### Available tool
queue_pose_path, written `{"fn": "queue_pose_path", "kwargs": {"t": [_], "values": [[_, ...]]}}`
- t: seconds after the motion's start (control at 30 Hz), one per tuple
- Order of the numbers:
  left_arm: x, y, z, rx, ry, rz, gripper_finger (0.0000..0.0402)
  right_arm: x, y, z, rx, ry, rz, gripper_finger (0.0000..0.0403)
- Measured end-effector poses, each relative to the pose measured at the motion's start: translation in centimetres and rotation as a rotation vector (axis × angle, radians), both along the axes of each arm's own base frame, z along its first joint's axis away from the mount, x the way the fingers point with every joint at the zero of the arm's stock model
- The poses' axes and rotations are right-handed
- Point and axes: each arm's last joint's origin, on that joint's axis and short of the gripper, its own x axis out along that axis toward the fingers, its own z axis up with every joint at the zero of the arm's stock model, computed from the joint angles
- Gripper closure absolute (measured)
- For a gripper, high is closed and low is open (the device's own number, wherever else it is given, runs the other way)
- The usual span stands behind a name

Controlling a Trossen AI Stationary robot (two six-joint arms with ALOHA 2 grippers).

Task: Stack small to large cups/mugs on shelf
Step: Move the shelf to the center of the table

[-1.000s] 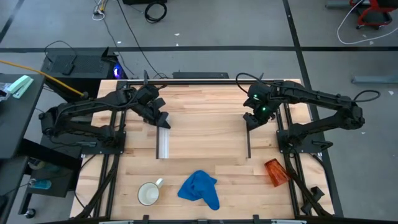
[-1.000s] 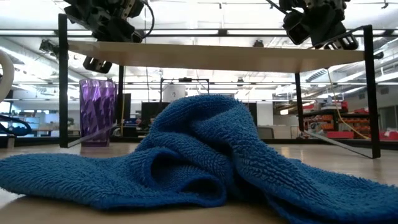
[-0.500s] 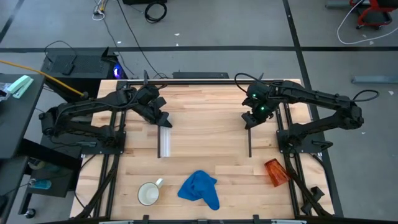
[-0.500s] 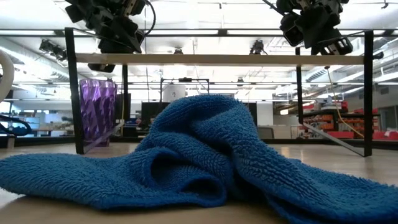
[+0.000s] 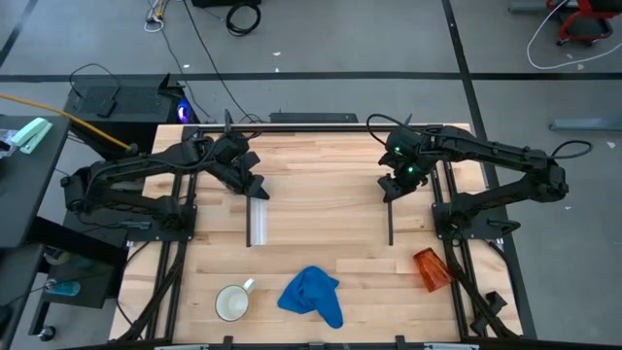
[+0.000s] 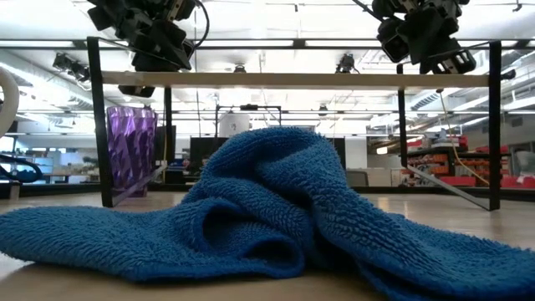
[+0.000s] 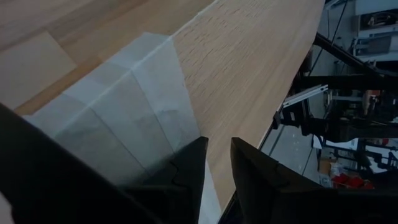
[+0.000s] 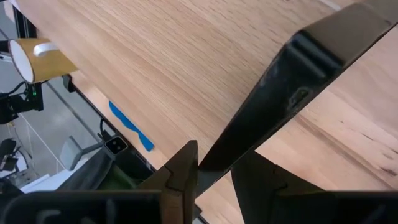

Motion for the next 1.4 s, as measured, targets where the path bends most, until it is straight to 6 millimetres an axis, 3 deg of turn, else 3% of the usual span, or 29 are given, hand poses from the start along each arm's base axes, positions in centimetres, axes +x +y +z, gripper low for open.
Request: {"fn": "queue_pose_path", "kwargs": {"t": [0.57,0.93,1.4], "values": [[-1.4,-0.7,1.5,0.146,-0.036,0.026,0.0311,0.1,0.3,0.1,0.006,-0.004,0.012,0.0309],[0.7,-0.1,0.1,0.031,-0.058,-0.034,0.0313,-0.1,0.4,-0.1,0.049,0.031,-0.003,0.0323],[-0.1,1.0,-0.2,-0.076,-0.045,-0.046,0.0321,-0.2,-0.1,0.2,0.208,-0.027,-0.017,0.0354]]}}
